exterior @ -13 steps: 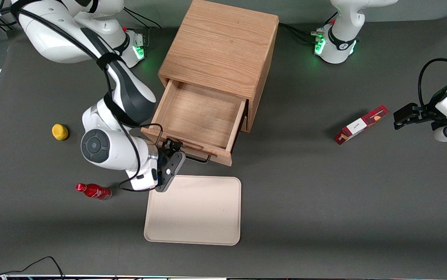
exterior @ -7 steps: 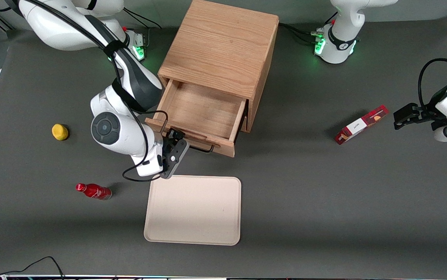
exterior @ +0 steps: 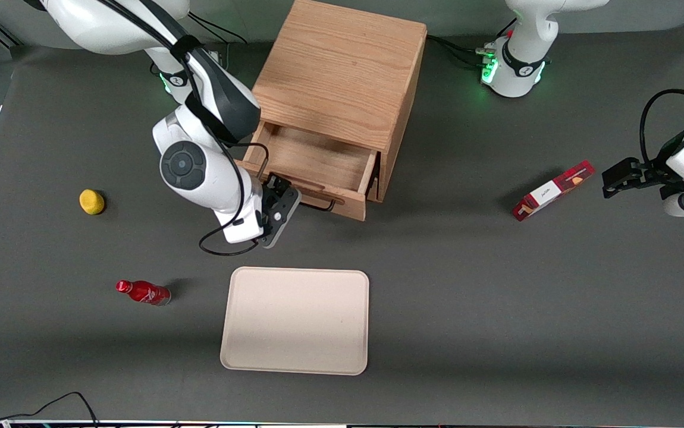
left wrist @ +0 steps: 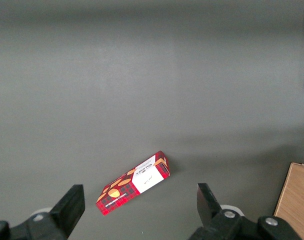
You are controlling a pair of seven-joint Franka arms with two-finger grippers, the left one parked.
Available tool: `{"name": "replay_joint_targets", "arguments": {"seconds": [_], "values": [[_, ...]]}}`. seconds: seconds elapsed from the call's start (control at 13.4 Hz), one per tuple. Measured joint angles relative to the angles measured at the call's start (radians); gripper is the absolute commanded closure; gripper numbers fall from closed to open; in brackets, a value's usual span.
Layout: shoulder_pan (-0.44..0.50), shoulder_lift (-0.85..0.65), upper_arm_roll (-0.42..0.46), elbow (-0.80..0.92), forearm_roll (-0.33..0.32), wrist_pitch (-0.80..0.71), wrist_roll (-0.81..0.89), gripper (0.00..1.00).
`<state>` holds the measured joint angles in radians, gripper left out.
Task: Close top drawer
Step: 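Push the open drawer into the wooden cabinet with the right gripper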
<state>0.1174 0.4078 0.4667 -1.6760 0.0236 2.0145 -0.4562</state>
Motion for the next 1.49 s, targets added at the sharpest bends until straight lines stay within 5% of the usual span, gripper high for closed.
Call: {"name": "replay_joint_targets", "arguments": {"seconds": [1.49], "values": [[0.033,-0.117,0.075,-0.163,0.038,0.051,0.077,0.00]]}}
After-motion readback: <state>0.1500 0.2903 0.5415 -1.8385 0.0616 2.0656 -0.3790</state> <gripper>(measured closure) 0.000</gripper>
